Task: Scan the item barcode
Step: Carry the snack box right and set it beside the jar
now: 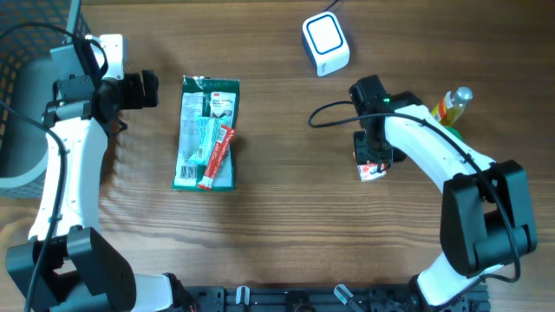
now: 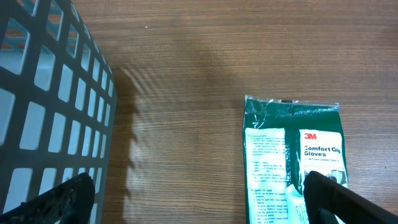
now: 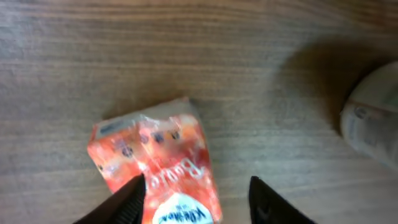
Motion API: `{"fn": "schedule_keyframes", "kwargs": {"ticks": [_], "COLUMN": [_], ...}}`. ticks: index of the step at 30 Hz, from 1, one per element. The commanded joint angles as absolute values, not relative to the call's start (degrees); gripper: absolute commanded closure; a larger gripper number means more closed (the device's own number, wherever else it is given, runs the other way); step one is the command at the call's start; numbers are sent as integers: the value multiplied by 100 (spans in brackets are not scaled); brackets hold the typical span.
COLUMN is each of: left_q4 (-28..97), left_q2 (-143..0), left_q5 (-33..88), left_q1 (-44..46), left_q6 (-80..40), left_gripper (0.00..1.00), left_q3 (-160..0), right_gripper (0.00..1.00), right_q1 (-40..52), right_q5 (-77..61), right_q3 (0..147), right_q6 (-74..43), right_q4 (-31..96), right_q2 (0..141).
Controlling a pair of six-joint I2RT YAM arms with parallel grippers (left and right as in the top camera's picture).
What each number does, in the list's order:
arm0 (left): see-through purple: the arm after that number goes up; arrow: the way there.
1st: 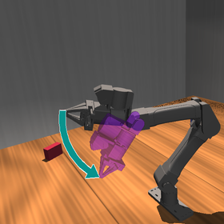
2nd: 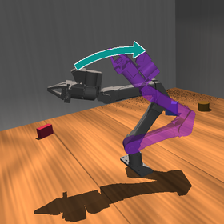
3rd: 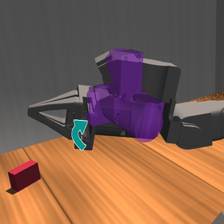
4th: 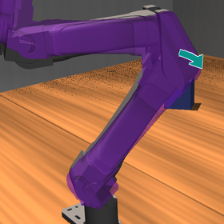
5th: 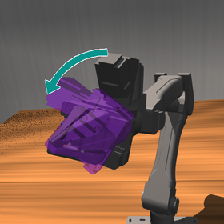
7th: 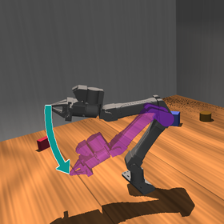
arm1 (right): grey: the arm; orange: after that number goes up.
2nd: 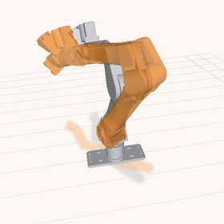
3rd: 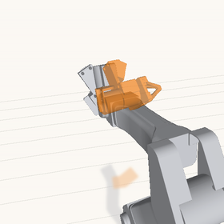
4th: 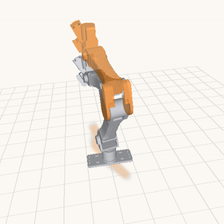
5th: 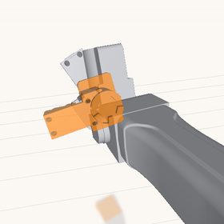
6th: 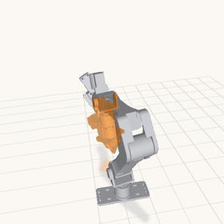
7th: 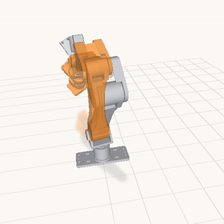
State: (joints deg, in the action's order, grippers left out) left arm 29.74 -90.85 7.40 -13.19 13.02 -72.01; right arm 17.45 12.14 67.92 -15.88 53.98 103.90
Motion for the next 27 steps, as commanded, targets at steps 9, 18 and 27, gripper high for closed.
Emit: {"fn": "schedule_keyframes", "kwargs": {"ticks": [9,18,27], "left_q4": [2961,2961,2961], "left_q2": [-9011,-9011,-9011], "left_q5": [810,810,810], "left_q1": [-1337,-1337,-1337], "left_q6": [1374,1372,1372], "left_gripper": [0,0,0], "left_q3": [-7277,-7277,-7277], "right_gripper": [69,84,87], "right_q1": [2255,2502,2499], "right_q5": [-460,38,1247], "right_q3": [7465,6386,6224], "right_q6": [-2296,-2611,-2613], "right_q4": [5673,4899,4821], "right_q2": [10381,10383,10383]}}
